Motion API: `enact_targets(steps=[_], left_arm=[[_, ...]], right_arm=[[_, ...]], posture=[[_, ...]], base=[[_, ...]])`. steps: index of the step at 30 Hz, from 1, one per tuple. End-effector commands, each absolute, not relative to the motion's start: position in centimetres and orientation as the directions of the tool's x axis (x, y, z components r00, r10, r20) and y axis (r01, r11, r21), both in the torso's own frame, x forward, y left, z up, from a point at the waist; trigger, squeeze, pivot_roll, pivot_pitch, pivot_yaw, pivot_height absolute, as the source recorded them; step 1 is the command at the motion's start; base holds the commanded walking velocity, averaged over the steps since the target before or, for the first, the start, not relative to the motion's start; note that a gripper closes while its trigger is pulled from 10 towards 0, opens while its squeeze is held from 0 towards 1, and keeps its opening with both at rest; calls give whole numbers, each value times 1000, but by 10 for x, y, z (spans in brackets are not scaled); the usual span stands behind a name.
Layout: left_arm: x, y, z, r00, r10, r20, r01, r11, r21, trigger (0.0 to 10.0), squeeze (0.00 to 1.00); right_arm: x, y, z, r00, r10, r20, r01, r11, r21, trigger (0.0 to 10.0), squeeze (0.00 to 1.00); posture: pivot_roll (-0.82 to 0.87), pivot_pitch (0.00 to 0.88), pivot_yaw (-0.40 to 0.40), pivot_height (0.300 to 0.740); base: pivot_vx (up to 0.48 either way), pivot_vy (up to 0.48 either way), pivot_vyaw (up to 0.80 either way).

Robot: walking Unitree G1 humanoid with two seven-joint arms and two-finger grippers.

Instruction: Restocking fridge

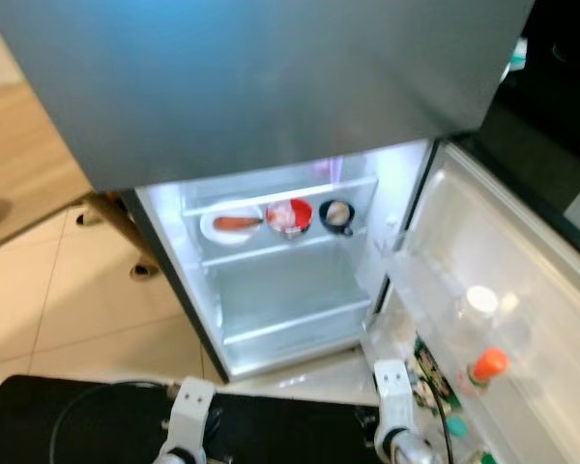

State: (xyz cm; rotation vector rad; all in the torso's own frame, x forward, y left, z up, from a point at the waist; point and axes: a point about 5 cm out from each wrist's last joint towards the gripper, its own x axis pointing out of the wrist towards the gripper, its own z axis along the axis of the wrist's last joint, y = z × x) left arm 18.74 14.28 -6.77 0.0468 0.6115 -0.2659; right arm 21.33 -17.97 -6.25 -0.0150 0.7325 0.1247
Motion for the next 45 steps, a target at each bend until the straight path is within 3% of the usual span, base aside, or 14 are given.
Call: enact_targets(steps=[1,33,45], left_arm=[[183,144,-70,781,-219,-585,239,970,-44,10000,0],[185,154,-70,768,-204,-607,263,965,8,10000,0],[188,156,-70,772,-177,-610,237,971,18,10000,0]], right_arm=[[210,-178,-65,728,113,-676,-115,992,41,10000,0],[208,-173,-66,736,122,-666,-88,992,85,10000,0],[205,-174,-67,737,116,-666,-82,993,82,10000,0]], posture=[[-129,112,-22,740],[-113,116,-3,740],[-121,108,1,740]], base=[[0,0,0],[0,0,0],[0,0,-714]])
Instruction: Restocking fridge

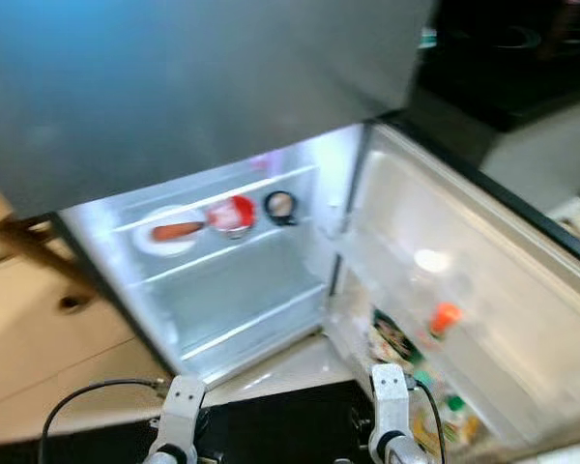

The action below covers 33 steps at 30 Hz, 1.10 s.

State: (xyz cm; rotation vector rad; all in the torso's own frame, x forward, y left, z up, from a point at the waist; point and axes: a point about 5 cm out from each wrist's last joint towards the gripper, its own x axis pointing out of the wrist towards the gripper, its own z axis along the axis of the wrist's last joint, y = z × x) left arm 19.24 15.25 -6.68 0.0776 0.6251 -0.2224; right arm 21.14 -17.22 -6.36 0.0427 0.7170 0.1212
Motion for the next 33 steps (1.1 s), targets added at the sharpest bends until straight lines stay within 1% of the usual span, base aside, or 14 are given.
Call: enact_targets(steps=[1,20,33], left_arm=[[188,156,-70,772,-176,-611,237,971,19,10000,0],[187,153,-70,771,-205,-603,268,963,14,10000,0],[187,152,-69,772,-214,-598,272,962,6,10000,0]], right_arm=[[205,-174,-67,737,116,-666,-81,993,84,10000,0],[206,-172,-67,739,124,-663,-83,992,93,10000,0],[206,-173,-67,737,126,-664,-83,992,96,10000,0]], posture=[[-122,106,1,740],[-119,85,0,740],[-120,88,-2,740]], base=[[0,0,-800],[0,0,-800],[0,0,-800]])
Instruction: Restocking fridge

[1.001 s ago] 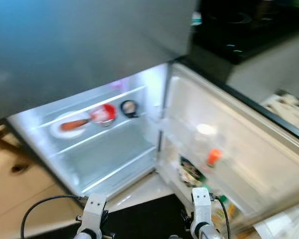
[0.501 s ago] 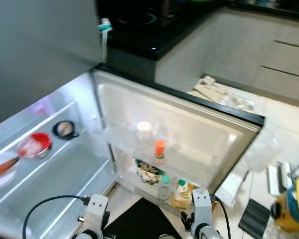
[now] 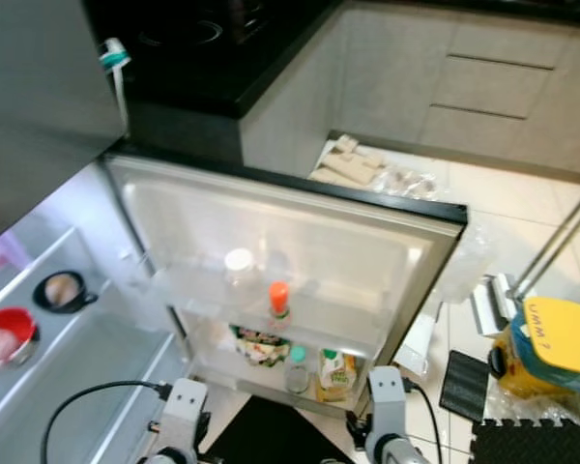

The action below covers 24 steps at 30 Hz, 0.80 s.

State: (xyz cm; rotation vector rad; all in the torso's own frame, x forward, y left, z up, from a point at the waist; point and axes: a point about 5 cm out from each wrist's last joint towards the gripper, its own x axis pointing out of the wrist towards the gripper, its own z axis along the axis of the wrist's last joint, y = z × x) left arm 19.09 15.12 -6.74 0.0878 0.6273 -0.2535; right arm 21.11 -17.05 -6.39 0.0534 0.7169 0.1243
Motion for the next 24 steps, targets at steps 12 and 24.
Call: enact_targets(steps=[12,24], left_arm=[[190,152,-67,781,-213,-587,261,965,-3,10000,0],[192,151,-66,785,-229,-575,264,964,-23,10000,0]], right_arm=[[209,-173,-65,741,126,-660,-78,992,102,10000,0],[206,-170,-68,724,135,-676,-85,991,106,10000,0]], posture=[[-125,92,-7,740],[-118,92,-7,740]], base=[[0,0,-800],[0,0,-67]])
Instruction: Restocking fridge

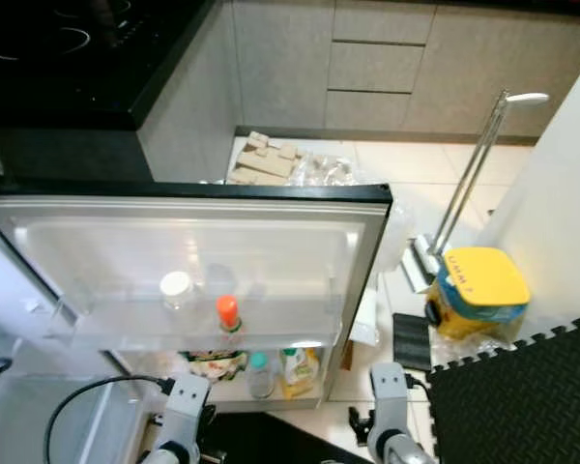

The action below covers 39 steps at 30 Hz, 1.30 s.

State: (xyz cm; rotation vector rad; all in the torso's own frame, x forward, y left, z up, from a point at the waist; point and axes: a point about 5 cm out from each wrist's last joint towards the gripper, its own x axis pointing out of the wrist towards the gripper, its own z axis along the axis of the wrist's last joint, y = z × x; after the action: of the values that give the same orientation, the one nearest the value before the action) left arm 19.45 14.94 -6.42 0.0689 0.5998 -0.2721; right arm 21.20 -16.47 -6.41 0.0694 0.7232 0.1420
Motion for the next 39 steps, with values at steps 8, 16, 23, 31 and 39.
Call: enact_targets(steps=[8,16,23,31,39], left_arm=[[191,153,-66,783,-234,-576,273,962,-20,10000,0],[190,154,-66,782,-236,-577,274,961,-20,10000,0],[189,153,-67,780,-237,-579,274,961,-25,10000,0],[189,152,-67,777,-241,-582,276,961,-29,10000,0],[189,151,-68,776,-240,-584,273,961,-31,10000,0]], right_arm=[[205,-168,-68,723,132,-678,-80,991,109,10000,0],[204,-167,-69,719,132,-682,-75,991,114,10000,0],[203,-167,-70,717,132,-685,-78,991,110,10000,0],[203,-168,-70,715,131,-686,-80,991,107,10000,0],[203,-168,-70,714,133,-688,-86,991,103,10000,0]], posture=[[-115,100,6,740],[-111,105,7,740],[-114,107,5,740],[-117,104,3,740],[-118,95,1,740]], base=[[0,0,0],[-156,0,0],[-259,0,0],[-292,0,0],[-310,0,0]])
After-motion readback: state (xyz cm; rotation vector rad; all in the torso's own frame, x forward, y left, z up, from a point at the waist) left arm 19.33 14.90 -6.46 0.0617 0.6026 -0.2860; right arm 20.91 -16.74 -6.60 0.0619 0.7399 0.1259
